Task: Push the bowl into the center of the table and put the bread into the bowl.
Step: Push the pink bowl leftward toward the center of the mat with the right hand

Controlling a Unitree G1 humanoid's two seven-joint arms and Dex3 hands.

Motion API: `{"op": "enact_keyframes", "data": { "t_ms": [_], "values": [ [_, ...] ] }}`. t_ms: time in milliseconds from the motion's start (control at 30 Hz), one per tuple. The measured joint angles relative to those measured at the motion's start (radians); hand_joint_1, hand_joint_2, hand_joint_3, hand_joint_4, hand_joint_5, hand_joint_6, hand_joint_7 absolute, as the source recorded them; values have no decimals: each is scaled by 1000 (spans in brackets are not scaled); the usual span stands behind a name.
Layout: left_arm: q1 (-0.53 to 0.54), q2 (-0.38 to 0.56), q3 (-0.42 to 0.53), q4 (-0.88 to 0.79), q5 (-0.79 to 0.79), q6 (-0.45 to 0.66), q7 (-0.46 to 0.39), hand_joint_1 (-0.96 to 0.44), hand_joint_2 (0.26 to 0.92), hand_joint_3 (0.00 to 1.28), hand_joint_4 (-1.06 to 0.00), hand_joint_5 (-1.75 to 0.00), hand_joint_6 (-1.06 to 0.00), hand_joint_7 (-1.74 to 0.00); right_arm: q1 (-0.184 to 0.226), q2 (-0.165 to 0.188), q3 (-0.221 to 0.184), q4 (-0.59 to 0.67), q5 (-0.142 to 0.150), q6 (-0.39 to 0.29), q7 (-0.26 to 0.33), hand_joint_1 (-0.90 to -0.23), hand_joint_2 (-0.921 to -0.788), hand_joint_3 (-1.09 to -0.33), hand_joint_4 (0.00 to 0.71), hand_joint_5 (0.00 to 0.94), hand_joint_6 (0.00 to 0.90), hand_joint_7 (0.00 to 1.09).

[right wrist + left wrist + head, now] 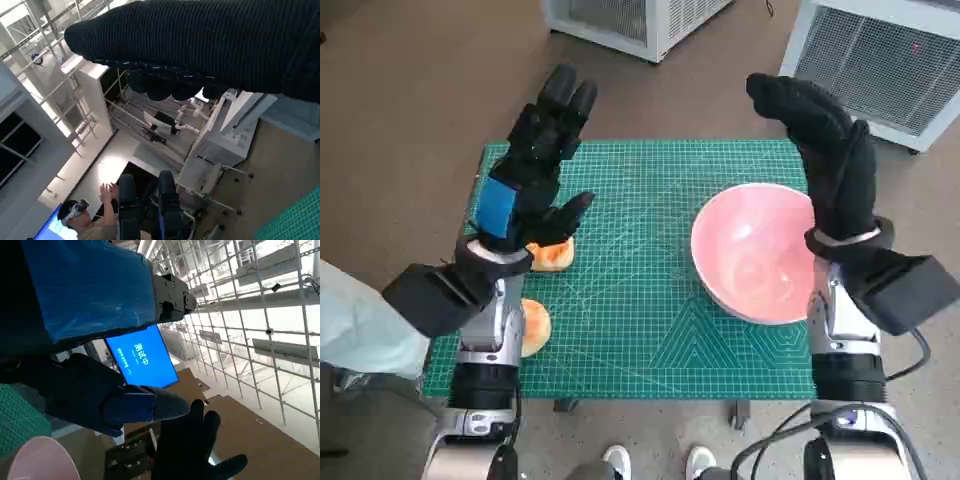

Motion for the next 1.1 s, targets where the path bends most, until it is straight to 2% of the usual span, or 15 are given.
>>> {"op": "enact_keyframes", "data": {
  "t_ms": [733,1100],
  "values": [
    [0,1,0,0,-2,3,-8,-676,921,416,-121,0,-147,-51,5,5,-2,0,1,0,0,-627,-921,-718,193,1,111,386],
    [0,3,0,0,-3,15,-8,-680,921,415,-121,0,-146,-53,8,21,-2,-1,2,0,0,-628,-921,-717,192,1,111,386]
  ]
}}
